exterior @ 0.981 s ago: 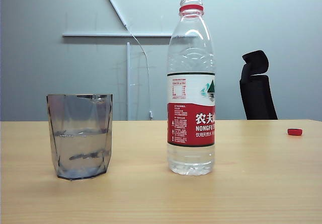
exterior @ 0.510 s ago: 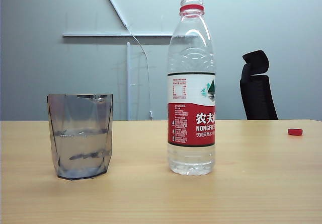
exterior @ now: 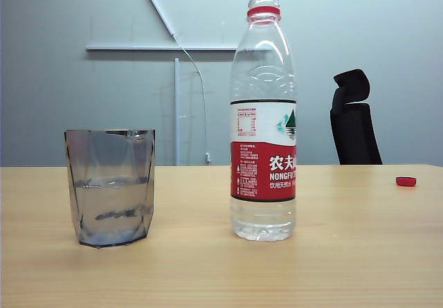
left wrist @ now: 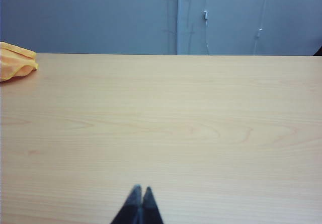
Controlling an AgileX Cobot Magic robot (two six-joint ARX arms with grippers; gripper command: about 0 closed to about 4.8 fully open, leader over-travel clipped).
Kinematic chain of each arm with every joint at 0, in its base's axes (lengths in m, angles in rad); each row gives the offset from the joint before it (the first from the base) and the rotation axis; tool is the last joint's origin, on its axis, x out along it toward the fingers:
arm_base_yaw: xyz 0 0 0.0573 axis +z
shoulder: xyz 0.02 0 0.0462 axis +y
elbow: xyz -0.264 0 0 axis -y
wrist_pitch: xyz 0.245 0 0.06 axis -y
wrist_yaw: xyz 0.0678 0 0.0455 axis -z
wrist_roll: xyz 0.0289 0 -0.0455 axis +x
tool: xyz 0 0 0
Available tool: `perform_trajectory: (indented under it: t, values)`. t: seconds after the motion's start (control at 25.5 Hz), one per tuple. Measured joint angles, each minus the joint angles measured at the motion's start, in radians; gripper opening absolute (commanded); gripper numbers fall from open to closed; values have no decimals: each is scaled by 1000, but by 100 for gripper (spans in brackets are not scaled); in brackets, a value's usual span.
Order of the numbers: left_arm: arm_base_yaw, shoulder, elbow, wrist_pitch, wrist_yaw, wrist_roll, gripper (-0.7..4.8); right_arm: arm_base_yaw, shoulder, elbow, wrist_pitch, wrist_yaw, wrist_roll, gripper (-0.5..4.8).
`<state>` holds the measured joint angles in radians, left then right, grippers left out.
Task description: Pick up the mineral water bottle on the table and pour water into the mug until it's half full.
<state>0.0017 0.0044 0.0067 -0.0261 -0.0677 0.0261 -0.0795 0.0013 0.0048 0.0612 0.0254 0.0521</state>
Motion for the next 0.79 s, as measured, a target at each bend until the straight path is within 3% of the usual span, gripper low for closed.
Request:
perform_trajectory:
  t: [0.79]
  values:
    - [0,0,0,0,0,0,-2,40,0,0,0,-2,-50,-5]
